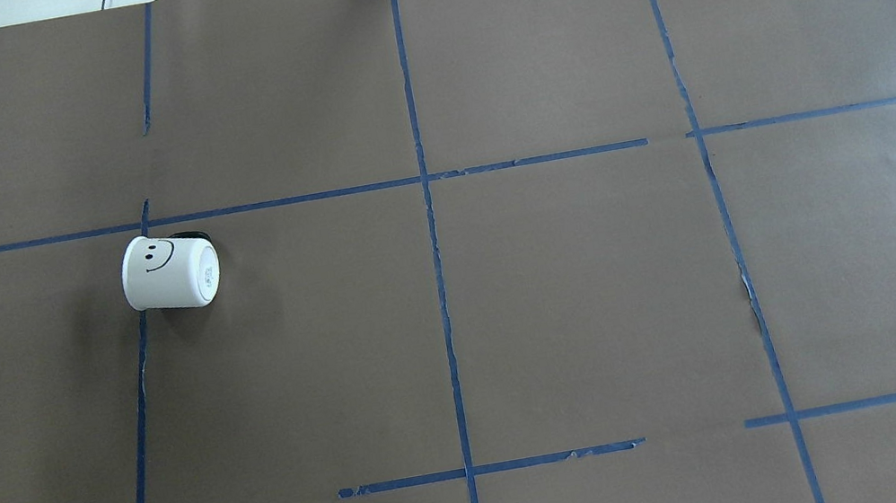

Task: Flip mug
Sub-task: 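Move the left gripper toward the open end of the white mug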

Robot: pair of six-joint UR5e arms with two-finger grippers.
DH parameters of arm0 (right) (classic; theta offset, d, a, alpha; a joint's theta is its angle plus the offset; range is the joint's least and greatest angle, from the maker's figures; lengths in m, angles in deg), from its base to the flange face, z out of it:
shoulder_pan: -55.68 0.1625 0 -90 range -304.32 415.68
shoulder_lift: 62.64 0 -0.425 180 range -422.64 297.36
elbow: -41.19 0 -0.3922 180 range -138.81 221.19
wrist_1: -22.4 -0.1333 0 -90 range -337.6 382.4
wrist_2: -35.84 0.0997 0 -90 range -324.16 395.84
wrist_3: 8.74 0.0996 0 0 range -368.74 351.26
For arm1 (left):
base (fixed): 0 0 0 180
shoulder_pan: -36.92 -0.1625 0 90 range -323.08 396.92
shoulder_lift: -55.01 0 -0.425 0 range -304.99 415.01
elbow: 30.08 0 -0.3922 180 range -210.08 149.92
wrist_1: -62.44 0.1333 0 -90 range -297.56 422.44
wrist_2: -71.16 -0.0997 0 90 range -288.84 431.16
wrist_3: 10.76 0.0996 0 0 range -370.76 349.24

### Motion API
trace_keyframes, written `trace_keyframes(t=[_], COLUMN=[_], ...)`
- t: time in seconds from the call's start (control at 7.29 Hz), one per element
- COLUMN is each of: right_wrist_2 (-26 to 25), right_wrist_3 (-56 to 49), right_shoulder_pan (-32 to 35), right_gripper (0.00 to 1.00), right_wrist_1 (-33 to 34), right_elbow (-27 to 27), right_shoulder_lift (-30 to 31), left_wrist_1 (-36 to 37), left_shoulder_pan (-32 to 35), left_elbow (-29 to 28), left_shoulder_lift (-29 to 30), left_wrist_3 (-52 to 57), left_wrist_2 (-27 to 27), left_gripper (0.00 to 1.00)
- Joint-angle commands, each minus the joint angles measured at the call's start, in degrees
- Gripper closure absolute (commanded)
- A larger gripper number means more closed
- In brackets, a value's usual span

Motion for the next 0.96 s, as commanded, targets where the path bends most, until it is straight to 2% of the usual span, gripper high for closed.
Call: trace_keyframes(t=[0.0, 0.14, 0.27, 0.41, 0.55, 0.69, 0.82], right_wrist_2=[0.0, 0.0, 0.0, 0.0, 0.0, 0.0, 0.0], right_wrist_3=[0.0, 0.0, 0.0, 0.0, 0.0, 0.0, 0.0], right_shoulder_pan=[0.0, 0.0, 0.0, 0.0, 0.0, 0.0, 0.0], right_gripper=[0.0, 0.0, 0.0, 0.0, 0.0, 0.0, 0.0], right_wrist_1=[0.0, 0.0, 0.0, 0.0, 0.0, 0.0, 0.0], right_elbow=[0.0, -0.1, 0.0, 0.0, 0.0, 0.0, 0.0], right_shoulder_lift=[0.0, 0.0, 0.0, 0.0, 0.0, 0.0, 0.0], left_wrist_1=[-13.9, -20.2, -22.9, -25.2, -31.4, -35.2, -35.7], left_shoulder_pan=[-5.3, -7.0, -7.6, -8.8, -12.4, -15.7, -17.2], left_elbow=[-2.2, -4.1, -4.9, -4.9, -5.1, -5.5, -5.5], left_shoulder_lift=[0.4, 0.6, 1.4, 2.4, 2.6, 2.8, 3.6], left_wrist_3=[-18.2, -24.2, -29.0, -35.8, -43.4, -47.7, -48.4], left_wrist_2=[0.0, -0.3, -0.6, -3.0, -9.0, -13.1, -14.5], left_gripper=[0.0, 0.0, 0.0, 0.0, 0.0, 0.0, 0.0])
